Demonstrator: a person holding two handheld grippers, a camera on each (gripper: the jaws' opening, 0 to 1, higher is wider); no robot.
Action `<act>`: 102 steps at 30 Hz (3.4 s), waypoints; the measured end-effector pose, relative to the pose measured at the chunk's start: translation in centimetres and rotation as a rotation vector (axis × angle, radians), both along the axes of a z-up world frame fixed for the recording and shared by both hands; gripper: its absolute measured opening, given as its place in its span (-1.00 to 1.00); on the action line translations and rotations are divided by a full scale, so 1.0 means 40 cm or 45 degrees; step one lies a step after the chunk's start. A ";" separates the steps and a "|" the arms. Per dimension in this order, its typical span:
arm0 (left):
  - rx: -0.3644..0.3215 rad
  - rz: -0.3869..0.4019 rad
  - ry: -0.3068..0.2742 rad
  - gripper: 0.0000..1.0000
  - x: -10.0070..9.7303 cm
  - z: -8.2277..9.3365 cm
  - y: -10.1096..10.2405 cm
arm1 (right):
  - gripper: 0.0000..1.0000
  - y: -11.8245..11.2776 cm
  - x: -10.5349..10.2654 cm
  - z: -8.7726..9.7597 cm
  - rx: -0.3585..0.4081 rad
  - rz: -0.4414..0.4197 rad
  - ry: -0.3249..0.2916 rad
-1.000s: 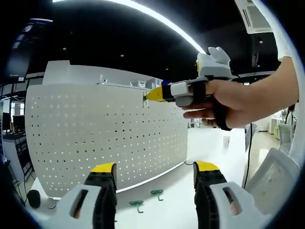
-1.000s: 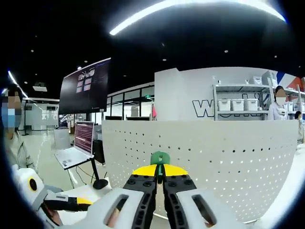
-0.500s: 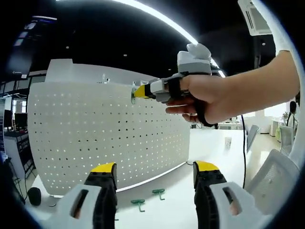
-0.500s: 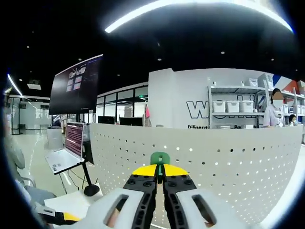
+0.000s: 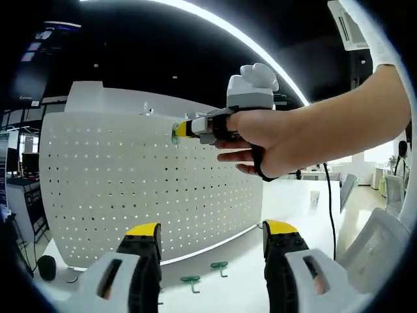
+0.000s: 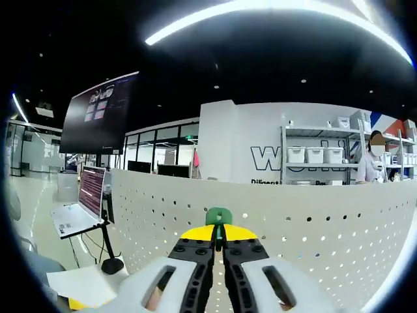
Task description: Insert the hook assembly into the mounting plate slot until the hook locks in place.
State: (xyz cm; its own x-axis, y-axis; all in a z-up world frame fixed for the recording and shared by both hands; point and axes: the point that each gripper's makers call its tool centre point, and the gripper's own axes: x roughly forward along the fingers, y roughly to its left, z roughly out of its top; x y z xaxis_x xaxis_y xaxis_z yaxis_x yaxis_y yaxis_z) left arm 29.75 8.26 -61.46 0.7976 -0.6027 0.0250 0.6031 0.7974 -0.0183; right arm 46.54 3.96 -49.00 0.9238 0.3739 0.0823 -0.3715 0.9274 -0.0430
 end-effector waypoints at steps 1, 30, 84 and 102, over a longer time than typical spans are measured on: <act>0.002 0.002 0.002 0.30 0.000 0.000 0.001 | -0.97 0.001 0.005 0.000 0.008 -0.005 -0.001; -0.029 -0.006 0.059 0.22 -0.011 -0.034 0.006 | -0.97 0.019 0.073 -0.025 0.050 -0.049 0.054; -0.050 0.002 0.035 0.29 -0.018 0.014 0.022 | -0.22 0.010 0.021 -0.021 0.221 0.143 0.149; -0.011 -0.004 0.034 0.30 -0.003 0.020 0.022 | -0.21 -0.042 -0.065 -0.049 0.267 0.366 0.130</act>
State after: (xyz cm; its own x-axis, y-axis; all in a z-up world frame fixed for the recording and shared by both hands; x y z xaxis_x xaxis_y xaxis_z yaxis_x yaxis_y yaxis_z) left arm 29.61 9.16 -60.66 0.7960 -0.6053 0.0092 0.6051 0.7951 -0.0414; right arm 43.93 2.26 -50.96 0.7911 0.6040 0.0974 -0.6106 0.7695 0.1875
